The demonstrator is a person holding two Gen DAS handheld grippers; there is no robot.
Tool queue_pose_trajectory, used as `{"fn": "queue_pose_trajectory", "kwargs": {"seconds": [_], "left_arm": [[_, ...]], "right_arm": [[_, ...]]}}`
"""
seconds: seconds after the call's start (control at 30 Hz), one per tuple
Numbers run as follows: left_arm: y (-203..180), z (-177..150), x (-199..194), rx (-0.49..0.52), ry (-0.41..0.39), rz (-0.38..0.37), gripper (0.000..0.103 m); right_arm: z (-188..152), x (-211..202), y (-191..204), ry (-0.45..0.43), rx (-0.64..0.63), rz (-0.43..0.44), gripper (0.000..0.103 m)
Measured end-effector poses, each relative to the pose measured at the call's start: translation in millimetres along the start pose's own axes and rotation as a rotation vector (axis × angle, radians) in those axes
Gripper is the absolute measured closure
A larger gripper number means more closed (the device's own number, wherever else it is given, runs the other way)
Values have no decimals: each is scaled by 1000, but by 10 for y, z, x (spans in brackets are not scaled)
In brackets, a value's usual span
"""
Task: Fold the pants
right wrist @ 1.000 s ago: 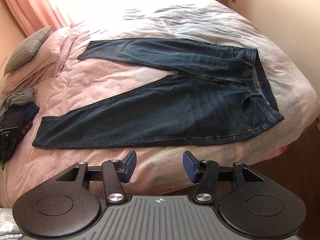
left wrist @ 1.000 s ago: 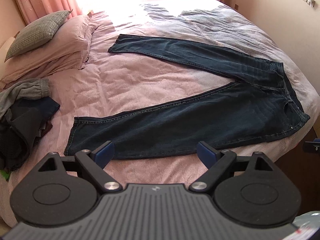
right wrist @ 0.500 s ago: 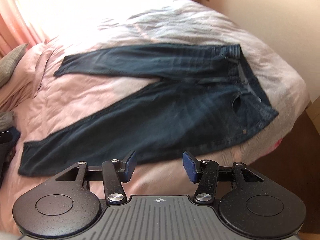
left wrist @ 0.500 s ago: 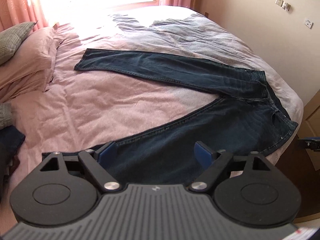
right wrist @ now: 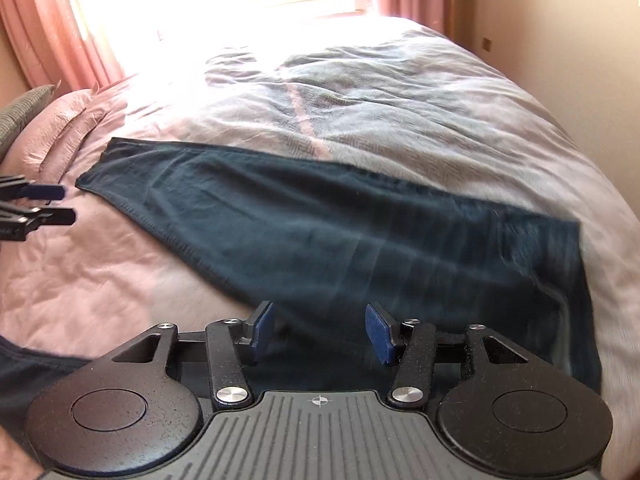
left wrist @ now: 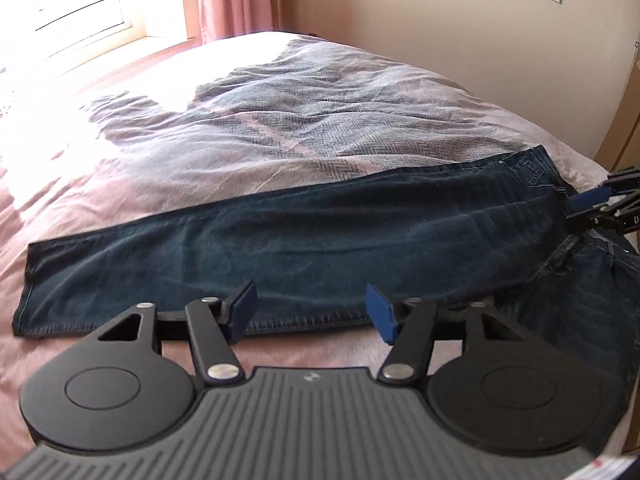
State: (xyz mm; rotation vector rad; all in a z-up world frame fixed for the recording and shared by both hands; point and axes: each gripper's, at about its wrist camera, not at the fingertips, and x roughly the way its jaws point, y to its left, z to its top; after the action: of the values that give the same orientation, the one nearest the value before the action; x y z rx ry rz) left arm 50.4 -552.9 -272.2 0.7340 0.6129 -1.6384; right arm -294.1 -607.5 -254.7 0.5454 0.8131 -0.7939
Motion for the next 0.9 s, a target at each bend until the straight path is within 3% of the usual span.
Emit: {"fn": "queue_pose_trajectory", "kwargs": {"seconds": [0.2, 0.33, 0.6, 0.73, 0.77, 0.83, 0.87, 0.9], "left_arm": [[421, 417, 1097, 210, -6, -33, 51], [701, 555, 1708, 326, 22, -26, 58], [1058, 574, 2391, 497, 148, -74, 58], [1180, 551, 2582, 475, 170, -100, 55], [1182, 533, 2604, 486, 175, -107, 57], [1131, 487, 2608, 533, 177, -129, 72], [1099, 469, 2598, 556, 181, -155, 89], [1046, 449, 2580, 583, 188, -163, 98]], "right_arm": [[711, 1041, -436, -22, -136, 91, 55], [1059, 1675, -627, -15, -238, 88, 55], [1388, 2362, -902, 53, -338, 177, 55], [1387, 2560, -932, 111, -355, 235, 55], [1376, 2582, -931, 116, -363, 241, 57], [1353, 2581, -918, 124, -375, 265, 82], [1346, 2577, -903, 140, -378, 277, 100], [1324, 2559, -874, 149, -385, 280, 103]]}}
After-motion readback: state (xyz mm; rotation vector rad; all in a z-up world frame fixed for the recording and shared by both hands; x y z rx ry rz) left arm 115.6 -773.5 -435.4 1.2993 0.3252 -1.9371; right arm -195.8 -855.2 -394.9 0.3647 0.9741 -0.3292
